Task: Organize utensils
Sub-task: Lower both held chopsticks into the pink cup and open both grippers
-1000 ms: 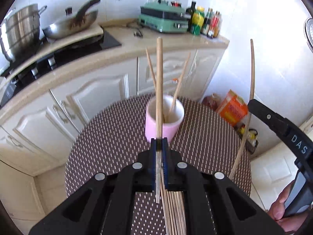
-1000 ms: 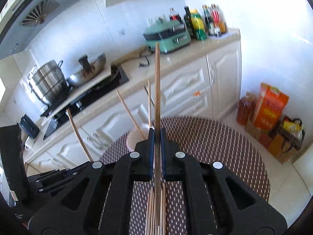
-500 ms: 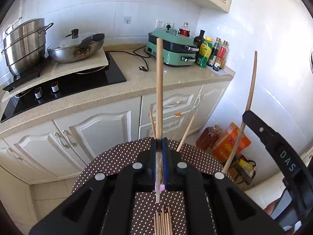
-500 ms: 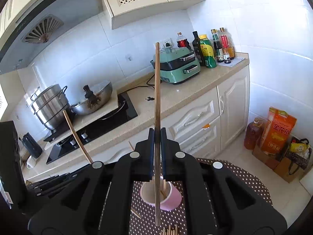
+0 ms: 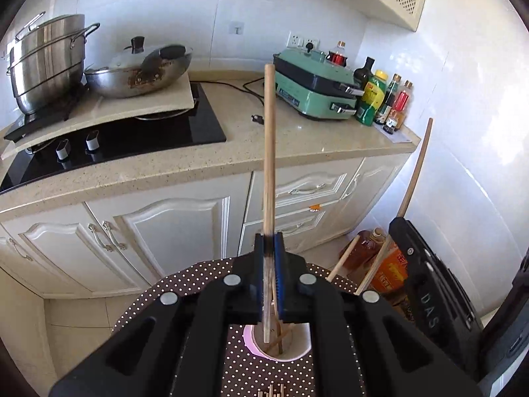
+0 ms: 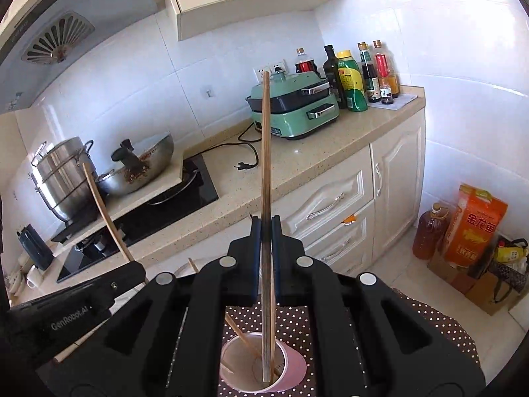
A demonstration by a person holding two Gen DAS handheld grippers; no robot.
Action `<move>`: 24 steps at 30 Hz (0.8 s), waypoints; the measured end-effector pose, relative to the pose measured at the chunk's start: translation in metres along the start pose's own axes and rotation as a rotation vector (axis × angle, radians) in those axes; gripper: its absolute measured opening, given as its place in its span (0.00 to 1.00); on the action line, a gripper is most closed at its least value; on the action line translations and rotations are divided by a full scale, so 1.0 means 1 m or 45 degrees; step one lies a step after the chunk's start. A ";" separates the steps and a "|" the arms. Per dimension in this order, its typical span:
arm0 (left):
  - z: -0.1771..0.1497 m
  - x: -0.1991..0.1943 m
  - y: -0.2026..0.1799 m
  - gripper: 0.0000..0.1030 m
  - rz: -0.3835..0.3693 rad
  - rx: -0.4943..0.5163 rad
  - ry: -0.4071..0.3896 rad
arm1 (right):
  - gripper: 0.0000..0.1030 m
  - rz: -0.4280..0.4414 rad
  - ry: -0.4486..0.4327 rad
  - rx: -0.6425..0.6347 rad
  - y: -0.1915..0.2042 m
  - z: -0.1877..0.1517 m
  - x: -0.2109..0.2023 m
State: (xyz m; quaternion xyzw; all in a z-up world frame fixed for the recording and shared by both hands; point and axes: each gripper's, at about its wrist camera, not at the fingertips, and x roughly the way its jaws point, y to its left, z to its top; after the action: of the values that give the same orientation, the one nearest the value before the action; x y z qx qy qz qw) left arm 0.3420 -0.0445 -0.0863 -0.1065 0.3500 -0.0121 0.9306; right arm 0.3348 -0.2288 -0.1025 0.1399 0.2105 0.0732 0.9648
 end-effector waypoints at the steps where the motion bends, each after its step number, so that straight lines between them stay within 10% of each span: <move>1: -0.003 0.008 0.001 0.06 0.001 -0.001 0.014 | 0.06 -0.007 0.001 0.000 0.000 -0.006 0.004; 24: -0.062 0.075 0.018 0.08 -0.082 0.031 0.240 | 0.07 -0.063 0.179 -0.010 0.001 -0.092 0.023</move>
State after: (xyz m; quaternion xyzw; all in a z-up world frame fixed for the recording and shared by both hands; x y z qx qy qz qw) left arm 0.3570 -0.0462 -0.1846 -0.1046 0.4321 -0.0562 0.8940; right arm 0.3166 -0.2016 -0.1916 0.1255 0.2811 0.0596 0.9496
